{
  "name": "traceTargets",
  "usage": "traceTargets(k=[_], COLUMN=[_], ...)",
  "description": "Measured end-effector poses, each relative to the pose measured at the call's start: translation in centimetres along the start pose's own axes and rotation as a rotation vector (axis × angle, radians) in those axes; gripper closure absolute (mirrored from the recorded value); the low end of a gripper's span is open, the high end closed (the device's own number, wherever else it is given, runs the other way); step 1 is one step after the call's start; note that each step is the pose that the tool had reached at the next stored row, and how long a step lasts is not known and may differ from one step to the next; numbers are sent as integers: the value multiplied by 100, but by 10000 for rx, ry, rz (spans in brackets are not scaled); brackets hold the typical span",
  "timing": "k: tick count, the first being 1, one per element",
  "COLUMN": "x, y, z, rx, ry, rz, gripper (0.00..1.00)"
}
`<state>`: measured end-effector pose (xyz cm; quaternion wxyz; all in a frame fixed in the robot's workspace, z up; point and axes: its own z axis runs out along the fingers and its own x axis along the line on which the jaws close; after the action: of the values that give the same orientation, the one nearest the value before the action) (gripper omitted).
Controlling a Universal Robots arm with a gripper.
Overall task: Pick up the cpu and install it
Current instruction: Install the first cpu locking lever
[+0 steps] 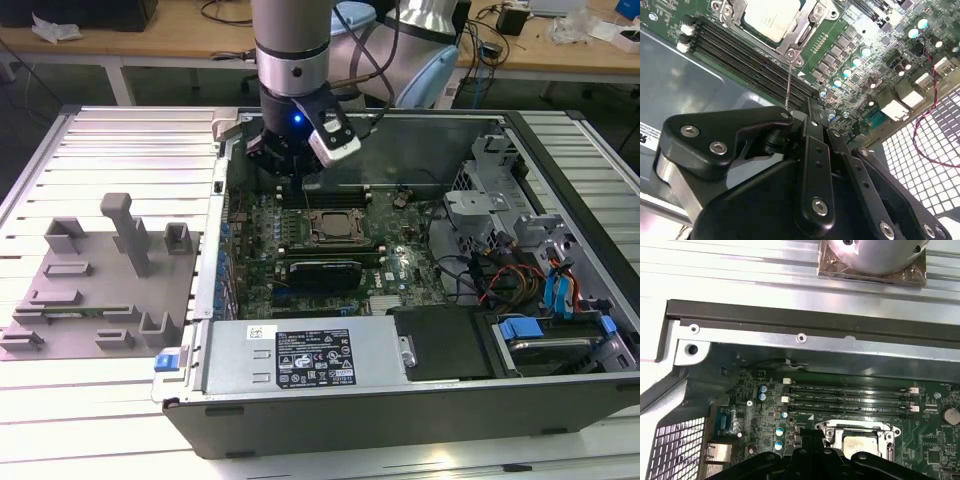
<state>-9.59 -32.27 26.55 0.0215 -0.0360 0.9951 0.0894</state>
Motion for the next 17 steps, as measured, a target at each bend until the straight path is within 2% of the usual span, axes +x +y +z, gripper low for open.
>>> traceTargets(k=[1, 2, 10, 13, 17], x=[25, -25, -168, -236, -278], y=[-12, -26, -67, -102, -122], z=[70, 83, 91, 100, 104], rx=[-576, -637, -641, -642, -641], ry=[-60, -50, 38, 65, 84], rz=[17, 25, 68, 136, 175], gripper=[89, 89, 89, 89, 89])
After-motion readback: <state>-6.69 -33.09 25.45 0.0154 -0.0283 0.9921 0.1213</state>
